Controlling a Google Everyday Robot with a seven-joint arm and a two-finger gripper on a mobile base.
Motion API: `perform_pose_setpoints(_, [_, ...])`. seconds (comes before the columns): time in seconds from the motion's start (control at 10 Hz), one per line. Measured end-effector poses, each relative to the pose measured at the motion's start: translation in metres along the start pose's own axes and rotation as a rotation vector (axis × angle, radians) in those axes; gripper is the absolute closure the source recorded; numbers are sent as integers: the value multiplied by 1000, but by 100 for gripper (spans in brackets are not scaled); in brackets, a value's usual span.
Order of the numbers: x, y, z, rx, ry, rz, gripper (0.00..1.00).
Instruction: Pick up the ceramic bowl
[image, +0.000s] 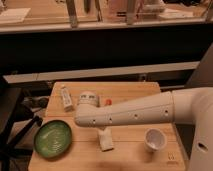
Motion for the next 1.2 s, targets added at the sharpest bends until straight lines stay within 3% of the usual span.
perform_pose_setpoints(1.2, [-31,-33,21,22,-61,-227,20])
